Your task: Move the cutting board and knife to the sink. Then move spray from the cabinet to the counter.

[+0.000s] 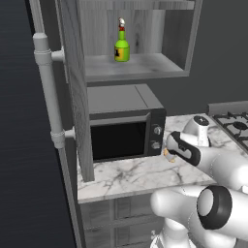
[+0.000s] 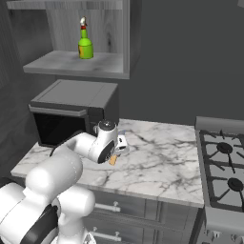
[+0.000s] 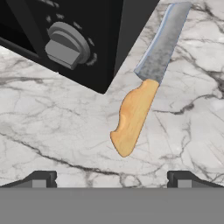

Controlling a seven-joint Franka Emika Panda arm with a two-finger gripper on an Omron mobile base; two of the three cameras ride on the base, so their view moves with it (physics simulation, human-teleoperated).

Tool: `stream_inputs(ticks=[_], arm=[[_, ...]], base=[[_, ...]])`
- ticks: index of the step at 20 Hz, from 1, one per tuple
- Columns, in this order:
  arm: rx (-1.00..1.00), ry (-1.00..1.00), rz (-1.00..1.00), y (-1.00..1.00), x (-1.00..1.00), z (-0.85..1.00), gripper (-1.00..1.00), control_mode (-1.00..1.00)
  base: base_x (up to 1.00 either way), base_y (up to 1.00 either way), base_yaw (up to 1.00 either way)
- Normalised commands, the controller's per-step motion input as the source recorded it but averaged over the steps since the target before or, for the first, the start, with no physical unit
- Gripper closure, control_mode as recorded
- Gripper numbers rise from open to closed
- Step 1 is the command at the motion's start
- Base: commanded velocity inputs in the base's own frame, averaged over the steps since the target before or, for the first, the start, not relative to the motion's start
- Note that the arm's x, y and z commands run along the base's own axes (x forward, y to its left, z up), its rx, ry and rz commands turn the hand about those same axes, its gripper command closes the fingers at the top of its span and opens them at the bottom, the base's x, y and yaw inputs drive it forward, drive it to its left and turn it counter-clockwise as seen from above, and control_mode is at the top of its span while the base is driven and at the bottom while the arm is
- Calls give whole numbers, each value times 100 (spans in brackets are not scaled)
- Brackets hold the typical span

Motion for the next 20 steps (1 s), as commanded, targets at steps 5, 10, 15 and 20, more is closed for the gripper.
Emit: stream_inputs(ticks=[5,10,15,20], arm=[[0,2,0,0,10,-1,-100,-100],[0,0,0,0,8,-4,-100,-100],[0,0,0,0,9,-10,-100,-100],[0,0,0,2,8,-9,-100,-100]], base=[[0,0,0],[0,0,0],[0,0,0],[0,0,0]])
